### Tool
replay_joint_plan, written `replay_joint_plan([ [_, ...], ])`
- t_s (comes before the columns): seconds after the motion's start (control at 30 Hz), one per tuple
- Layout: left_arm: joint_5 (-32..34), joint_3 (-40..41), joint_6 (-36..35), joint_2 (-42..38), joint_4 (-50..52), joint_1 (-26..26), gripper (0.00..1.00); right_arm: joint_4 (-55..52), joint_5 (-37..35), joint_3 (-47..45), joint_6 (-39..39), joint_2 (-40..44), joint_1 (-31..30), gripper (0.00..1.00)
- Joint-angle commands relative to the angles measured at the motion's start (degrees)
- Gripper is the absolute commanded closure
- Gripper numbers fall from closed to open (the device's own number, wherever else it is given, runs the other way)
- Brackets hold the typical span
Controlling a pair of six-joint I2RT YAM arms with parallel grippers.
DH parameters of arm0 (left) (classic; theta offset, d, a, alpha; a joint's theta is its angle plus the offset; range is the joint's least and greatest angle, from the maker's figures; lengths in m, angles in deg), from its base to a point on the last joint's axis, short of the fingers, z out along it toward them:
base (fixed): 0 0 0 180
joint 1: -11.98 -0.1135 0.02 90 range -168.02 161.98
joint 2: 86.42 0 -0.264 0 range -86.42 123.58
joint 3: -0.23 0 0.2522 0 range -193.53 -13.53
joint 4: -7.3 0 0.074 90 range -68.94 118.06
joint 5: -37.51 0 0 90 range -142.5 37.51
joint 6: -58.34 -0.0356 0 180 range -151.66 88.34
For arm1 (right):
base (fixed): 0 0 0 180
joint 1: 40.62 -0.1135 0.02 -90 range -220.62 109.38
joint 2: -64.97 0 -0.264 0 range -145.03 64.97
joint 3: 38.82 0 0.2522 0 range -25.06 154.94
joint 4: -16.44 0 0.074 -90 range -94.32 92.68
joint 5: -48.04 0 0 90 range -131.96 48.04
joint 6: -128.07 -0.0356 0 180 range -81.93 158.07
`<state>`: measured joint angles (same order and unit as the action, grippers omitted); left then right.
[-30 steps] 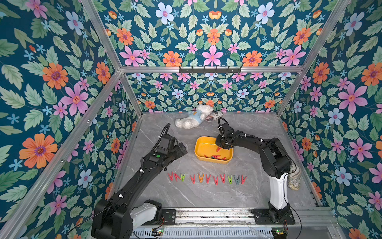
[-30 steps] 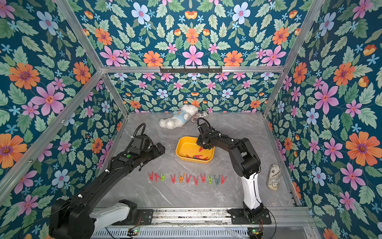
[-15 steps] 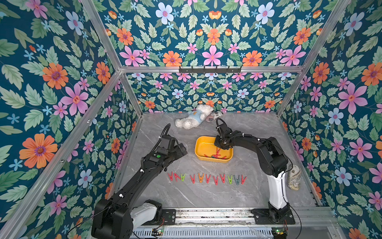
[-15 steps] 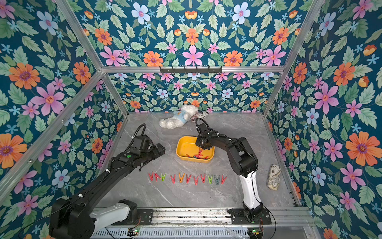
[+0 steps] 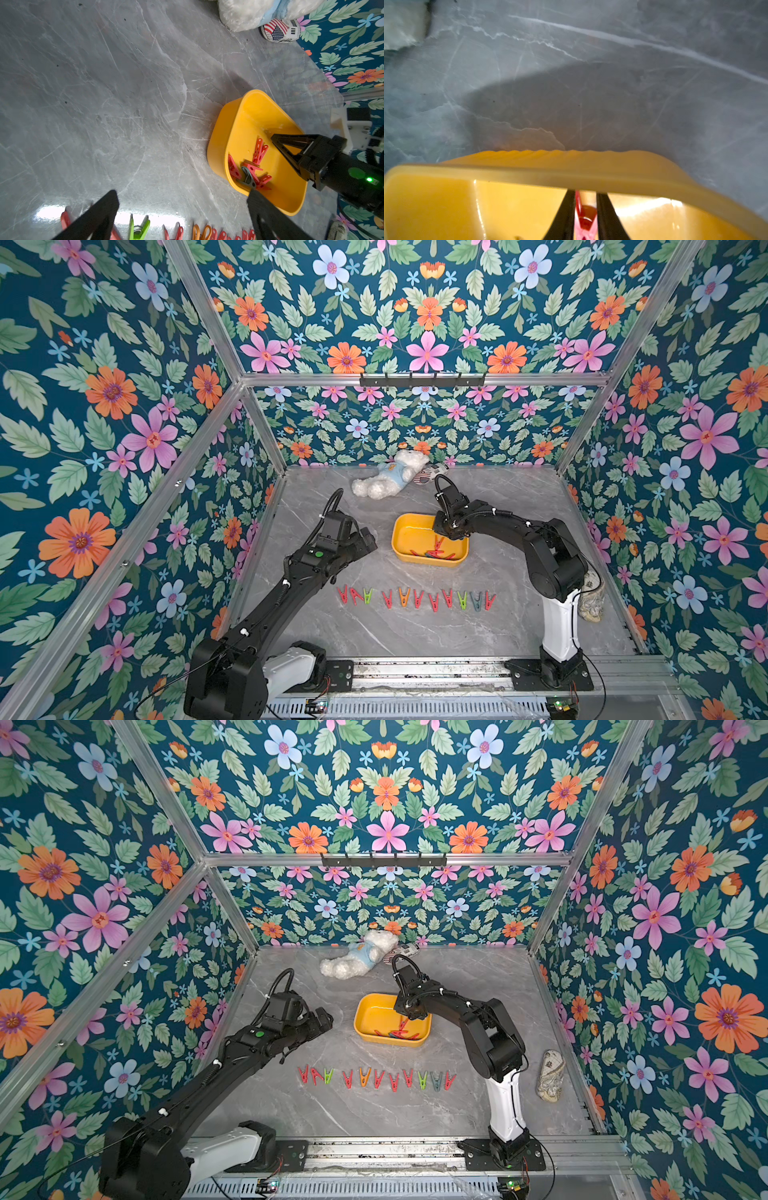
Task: Take the clothespins out of the storage box
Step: Pick up the clothespin from the storage box.
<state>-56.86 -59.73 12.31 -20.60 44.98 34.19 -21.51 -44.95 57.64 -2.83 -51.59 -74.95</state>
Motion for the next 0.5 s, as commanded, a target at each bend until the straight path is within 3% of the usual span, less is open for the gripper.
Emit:
replay_joint_plan([
  [0.0, 0.0, 0.3, -0.7, -0.1, -1.4, 0.1, 0.0, -0.5, 0.5, -1.2, -1.7, 0.9, -0.2, 0.78],
  [0.2, 0.1, 0.6, -0.7, -0.3, -1.4, 0.1, 0.0, -0.3, 1.4, -1.2, -2.0, -0.4, -0.5, 0.78],
  [0.47, 0.5, 0.9, -0.3, -1.1, -0.9, 0.0, 0.0, -0.9, 2.2, -0.2, -2.0, -2.6, -0.5, 0.91],
])
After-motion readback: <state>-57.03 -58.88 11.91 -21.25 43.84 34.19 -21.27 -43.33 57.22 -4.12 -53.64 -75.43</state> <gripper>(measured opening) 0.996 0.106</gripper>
